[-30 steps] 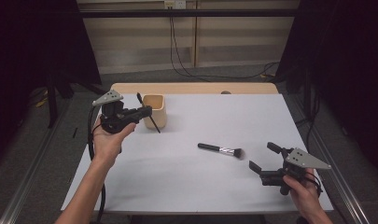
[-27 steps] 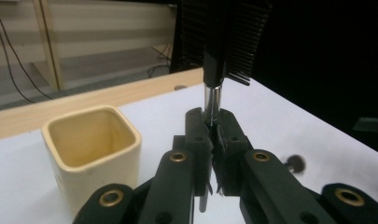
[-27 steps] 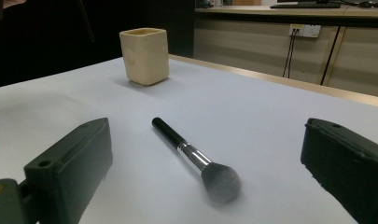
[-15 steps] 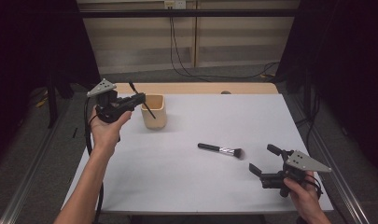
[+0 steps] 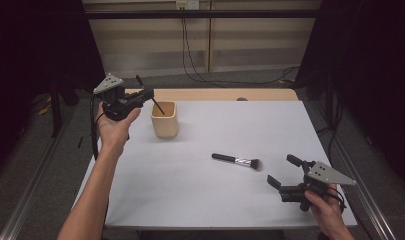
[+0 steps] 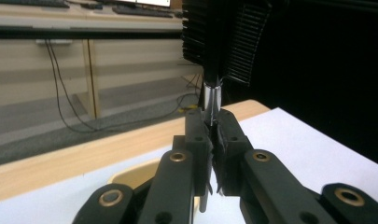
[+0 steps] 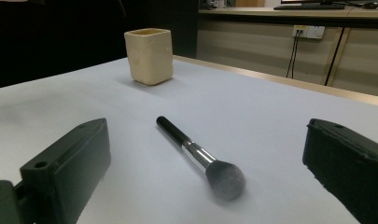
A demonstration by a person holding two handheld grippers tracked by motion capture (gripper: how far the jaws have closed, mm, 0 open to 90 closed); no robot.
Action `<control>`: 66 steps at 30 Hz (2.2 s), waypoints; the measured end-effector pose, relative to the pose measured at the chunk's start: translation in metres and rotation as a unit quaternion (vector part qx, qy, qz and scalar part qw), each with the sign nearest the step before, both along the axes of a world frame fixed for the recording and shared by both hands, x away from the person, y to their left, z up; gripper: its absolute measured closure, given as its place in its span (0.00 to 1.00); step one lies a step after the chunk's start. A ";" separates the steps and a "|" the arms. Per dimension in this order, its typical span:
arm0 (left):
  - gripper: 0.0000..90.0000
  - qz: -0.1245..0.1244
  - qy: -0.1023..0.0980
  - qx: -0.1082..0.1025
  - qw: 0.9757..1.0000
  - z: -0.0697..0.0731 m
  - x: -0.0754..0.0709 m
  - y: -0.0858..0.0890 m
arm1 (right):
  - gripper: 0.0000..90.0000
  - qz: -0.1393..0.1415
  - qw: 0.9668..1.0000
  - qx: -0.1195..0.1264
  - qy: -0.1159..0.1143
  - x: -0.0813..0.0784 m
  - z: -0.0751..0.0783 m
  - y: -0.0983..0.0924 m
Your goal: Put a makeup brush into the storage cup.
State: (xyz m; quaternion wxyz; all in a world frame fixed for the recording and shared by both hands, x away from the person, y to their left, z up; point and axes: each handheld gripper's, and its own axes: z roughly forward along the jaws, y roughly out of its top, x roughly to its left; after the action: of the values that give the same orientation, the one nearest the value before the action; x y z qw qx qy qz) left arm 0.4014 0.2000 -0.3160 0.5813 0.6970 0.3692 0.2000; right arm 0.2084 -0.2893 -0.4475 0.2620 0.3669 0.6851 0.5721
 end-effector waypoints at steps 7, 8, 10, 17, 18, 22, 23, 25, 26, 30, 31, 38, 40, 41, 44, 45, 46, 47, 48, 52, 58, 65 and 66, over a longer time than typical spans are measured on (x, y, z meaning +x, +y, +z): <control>0.95 0.009 -0.008 0.003 1.000 0.003 0.009 -0.005 | 0.00 0.002 1.000 0.000 -0.003 0.000 0.000 0.000; 0.95 0.009 -0.008 0.002 1.000 0.004 0.011 -0.005 | 0.00 0.001 1.000 0.000 -0.003 0.000 0.000 0.000; 0.95 0.015 -0.008 0.006 1.000 0.004 0.014 -0.006 | 0.00 0.001 1.000 0.001 -0.004 0.000 0.000 0.000; 0.95 0.025 -0.003 0.012 1.000 0.003 0.025 -0.005 | 0.00 0.002 1.000 0.000 -0.002 0.000 0.000 0.000; 0.95 0.025 -0.003 0.011 1.000 0.003 0.026 -0.005 | 0.00 0.002 1.000 0.000 -0.001 0.000 0.000 0.000; 0.95 0.031 -0.002 0.022 0.999 -0.001 0.031 -0.007 | 0.00 0.005 1.000 -0.003 0.000 0.000 -0.001 0.002; 0.95 0.033 0.000 0.023 0.999 -0.002 0.032 -0.007 | 0.00 0.006 1.000 -0.003 0.000 0.000 -0.001 0.002; 0.95 0.035 0.004 0.025 0.999 -0.005 0.035 -0.007 | 0.00 0.006 1.000 -0.002 0.000 -0.001 -0.001 0.003; 0.95 0.036 0.006 0.028 0.999 -0.006 0.036 -0.006 | 0.00 0.007 1.000 -0.002 0.000 -0.001 -0.001 0.003; 0.95 0.041 0.011 0.042 0.998 -0.010 0.039 -0.007 | 0.00 0.008 1.000 -0.003 0.001 -0.001 -0.001 0.002; 0.95 0.039 0.011 0.044 0.998 -0.011 0.040 -0.008 | 0.00 0.008 1.000 -0.002 0.001 -0.001 -0.001 0.002; 0.95 0.031 0.020 0.057 0.998 -0.017 0.040 -0.015 | 0.00 0.009 1.000 -0.003 0.002 -0.001 -0.001 0.002; 0.95 0.029 0.020 0.062 0.997 -0.019 0.039 -0.017 | 0.00 0.008 1.000 -0.003 0.002 -0.001 -0.001 0.002; 0.95 0.025 0.021 0.063 0.998 -0.020 0.038 -0.017 | 0.00 0.008 1.000 -0.003 0.003 -0.001 -0.001 0.002; 0.95 0.026 0.026 0.066 0.997 -0.025 0.038 -0.018 | 0.00 0.008 1.000 -0.003 0.004 -0.001 -0.001 0.003; 0.95 0.027 0.029 0.067 0.997 -0.026 0.038 -0.017 | 0.00 0.009 1.000 -0.003 0.004 -0.001 -0.001 0.003; 0.95 0.028 0.031 0.067 0.997 -0.028 0.038 -0.016 | 0.00 0.008 1.000 -0.003 0.004 -0.001 -0.001 0.003; 0.95 0.027 0.034 0.067 0.997 -0.029 0.038 -0.016 | 0.00 0.008 1.000 -0.004 0.003 -0.001 -0.001 0.003; 0.95 0.028 0.036 0.063 0.997 -0.031 0.038 -0.015 | 0.00 0.008 1.000 -0.004 0.003 -0.001 -0.001 0.003; 0.95 0.028 0.038 0.072 0.996 -0.035 0.037 -0.016 | 0.00 0.008 1.000 -0.004 0.004 0.000 -0.001 0.002; 0.95 0.030 0.046 0.081 0.995 -0.042 0.039 -0.017 | 0.00 0.010 1.000 -0.004 0.004 0.000 -0.001 0.003; 0.95 0.031 0.055 0.086 0.994 -0.050 0.040 -0.017 | 0.00 0.010 1.000 -0.003 0.005 0.000 -0.002 0.002; 0.95 0.032 0.054 0.085 0.994 -0.051 0.040 -0.017 | 0.00 0.009 1.000 -0.003 0.005 0.000 -0.002 0.002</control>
State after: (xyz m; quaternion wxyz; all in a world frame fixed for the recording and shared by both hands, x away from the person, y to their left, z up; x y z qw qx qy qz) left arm 0.4413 0.1830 -0.3671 0.4922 0.7416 0.4040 0.2110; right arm 0.2084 -0.2870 -0.4492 0.2544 0.3625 0.6915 0.5706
